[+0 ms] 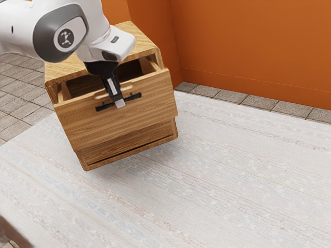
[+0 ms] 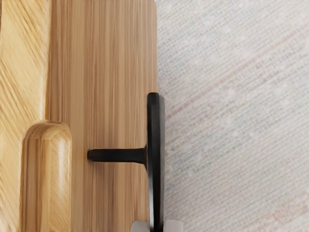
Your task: Pull the drawer handle with one arm to open the drawer
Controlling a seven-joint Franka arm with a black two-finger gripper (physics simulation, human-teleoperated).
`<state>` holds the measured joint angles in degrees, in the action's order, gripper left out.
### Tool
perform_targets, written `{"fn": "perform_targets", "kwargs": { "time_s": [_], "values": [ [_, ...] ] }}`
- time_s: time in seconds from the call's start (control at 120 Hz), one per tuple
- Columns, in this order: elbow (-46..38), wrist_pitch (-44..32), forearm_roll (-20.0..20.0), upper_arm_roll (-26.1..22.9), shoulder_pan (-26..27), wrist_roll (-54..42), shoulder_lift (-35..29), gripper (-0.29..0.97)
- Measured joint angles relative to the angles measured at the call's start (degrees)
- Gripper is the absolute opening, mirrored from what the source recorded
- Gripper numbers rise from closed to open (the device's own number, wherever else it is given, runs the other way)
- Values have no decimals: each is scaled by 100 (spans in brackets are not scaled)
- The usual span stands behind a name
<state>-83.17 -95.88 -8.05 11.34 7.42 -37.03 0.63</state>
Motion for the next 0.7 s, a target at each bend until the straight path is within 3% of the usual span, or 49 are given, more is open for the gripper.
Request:
{"fn": "perform_targets", "kwargs": {
  "time_s": [0.7],
  "values": [
    [-605,19,-54,7,481,401,-524,-11]
  ]
}}
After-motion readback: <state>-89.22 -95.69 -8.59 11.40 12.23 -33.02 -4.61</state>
